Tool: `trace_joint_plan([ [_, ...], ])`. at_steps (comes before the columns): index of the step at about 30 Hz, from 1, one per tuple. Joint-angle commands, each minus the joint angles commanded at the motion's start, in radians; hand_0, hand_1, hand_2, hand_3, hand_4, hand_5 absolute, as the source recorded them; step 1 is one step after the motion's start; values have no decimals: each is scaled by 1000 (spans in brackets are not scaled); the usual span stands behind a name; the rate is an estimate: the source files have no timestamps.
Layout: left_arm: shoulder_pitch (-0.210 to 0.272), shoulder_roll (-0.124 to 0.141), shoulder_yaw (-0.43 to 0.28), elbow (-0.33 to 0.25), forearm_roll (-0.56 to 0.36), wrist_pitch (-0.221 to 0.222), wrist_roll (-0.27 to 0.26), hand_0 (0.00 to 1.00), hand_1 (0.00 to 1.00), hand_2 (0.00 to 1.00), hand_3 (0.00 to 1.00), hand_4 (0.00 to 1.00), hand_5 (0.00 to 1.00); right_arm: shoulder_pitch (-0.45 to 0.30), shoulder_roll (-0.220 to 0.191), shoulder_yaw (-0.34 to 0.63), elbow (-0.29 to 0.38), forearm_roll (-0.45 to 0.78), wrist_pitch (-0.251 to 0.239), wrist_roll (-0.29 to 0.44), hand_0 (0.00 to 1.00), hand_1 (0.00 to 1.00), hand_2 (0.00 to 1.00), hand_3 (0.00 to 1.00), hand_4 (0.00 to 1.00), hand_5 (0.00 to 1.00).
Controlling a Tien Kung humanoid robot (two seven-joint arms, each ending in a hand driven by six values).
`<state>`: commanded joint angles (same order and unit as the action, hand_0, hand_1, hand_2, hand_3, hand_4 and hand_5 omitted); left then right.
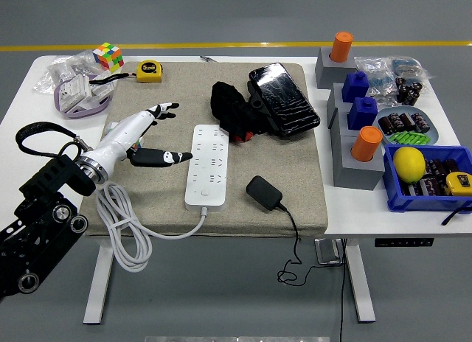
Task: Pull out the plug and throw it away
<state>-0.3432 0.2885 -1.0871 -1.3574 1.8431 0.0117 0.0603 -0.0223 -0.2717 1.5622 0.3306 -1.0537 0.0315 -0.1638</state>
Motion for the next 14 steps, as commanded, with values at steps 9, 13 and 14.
trace_joint_plan([
  [9,-1,0,0,-1,0,0,0,788,876,868,956,971,468,0,2,2,0,-1,0,1,566,644,668,559,958,451],
  [13,-2,0,0,0,0,0,0,788,876,868,956,971,468,1,2,2,0,0,0,1,566,644,668,559,958,451],
  [14,-2,0,0,0,0,0,0,788,876,868,956,971,468,1,2,3,0,-1,0,1,566,644,668,559,958,451],
])
